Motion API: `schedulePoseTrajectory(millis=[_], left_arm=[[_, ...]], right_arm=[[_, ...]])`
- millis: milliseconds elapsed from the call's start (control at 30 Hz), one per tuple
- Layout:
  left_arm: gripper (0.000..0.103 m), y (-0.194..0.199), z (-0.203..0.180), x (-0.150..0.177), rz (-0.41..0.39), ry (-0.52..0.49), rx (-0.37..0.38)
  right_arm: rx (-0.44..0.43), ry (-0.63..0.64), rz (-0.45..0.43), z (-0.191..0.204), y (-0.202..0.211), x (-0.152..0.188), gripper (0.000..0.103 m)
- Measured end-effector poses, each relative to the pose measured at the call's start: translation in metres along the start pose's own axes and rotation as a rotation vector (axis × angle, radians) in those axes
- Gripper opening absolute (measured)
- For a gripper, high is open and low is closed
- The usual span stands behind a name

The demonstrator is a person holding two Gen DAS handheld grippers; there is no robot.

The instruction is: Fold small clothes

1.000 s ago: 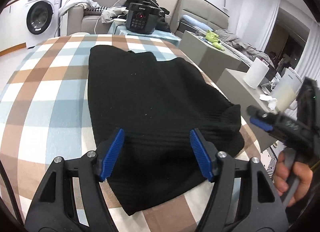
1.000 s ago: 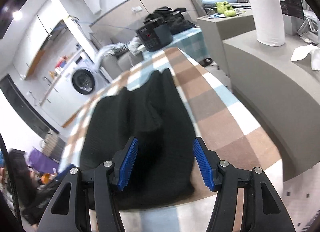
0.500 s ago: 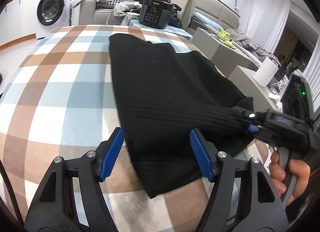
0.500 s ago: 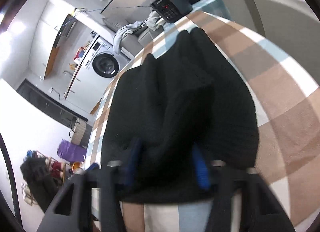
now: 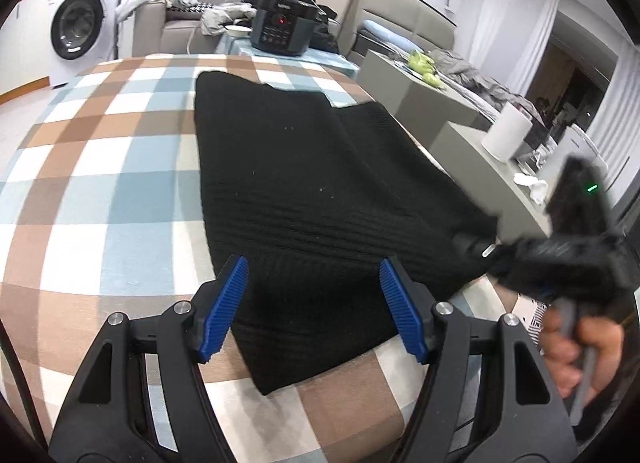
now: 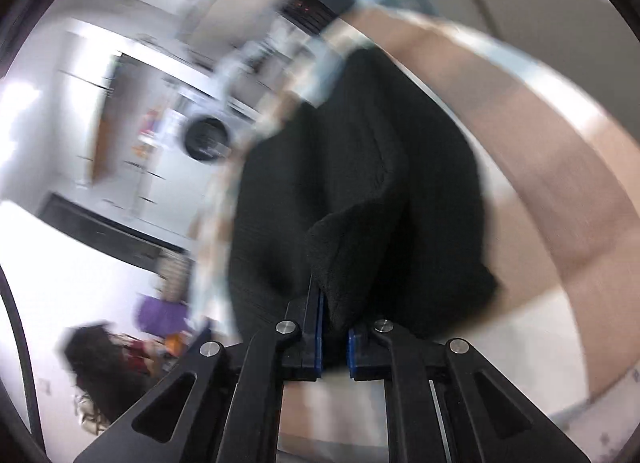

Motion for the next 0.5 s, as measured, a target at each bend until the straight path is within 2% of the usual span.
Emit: schedulePoseTrajectory(millis=[33,100,167,267,300,333,367,433,500], left_arm=[[0.066,-0.003,-0.003,0.001,0.009,-0.005,0.0],[0.066,-0.009,-0.007,0.003,0.023,-0.009,0.004],[0.066,-0.014,-0.011,0.003,0.031,-0.01,0.009],[0.066,-0.02,-0.013,0.002,0.043,-0.011,0.012],[0.066,-0.021,-0.014,0.002,0.045,-0.013,0.009],[0.066,-0.021,-0.014,0.002,0.046,-0.015,0.006],[0.066,-0.021,-0.014,0.002,0.046,-0.018,0.006],[0.066,-0.018,-0.013,0.001,0.038,-0.017,0.0],[0.066,-0.017,-0.011,-0.002,0.033,-0.007,-0.001]], right_arm=[[0.029,-0.004,0.011,-0.007,-0.003,0.003,0.01],[0.002,-0.008,0.011,-0.008,0.001,0.006,0.015],[0.015,0.036,-0.024,-0.001,0.011,0.005,0.025],[0.032,0.097,-0.076,0.008,0.015,0.001,0.027],[0.039,0.103,-0.081,0.009,0.011,-0.001,0.025],[0.049,0.104,-0.08,0.008,0.007,-0.003,0.012],[0.048,0.117,-0.088,0.01,0.008,-0.004,0.008],[0.017,0.177,-0.136,0.019,0.02,-0.007,0.008],[0.04,0.247,-0.168,0.028,0.025,-0.006,0.008]])
Point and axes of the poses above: each gripper's, at about its wrist camera, not at the fingertips, and y roughly against the way its jaws point, z to its left, x to its underside, the point moved 1 cm from there along -y, roughly the way its jaws point, and after that the axes turned 1 degree about x, right-handed, at the moved point
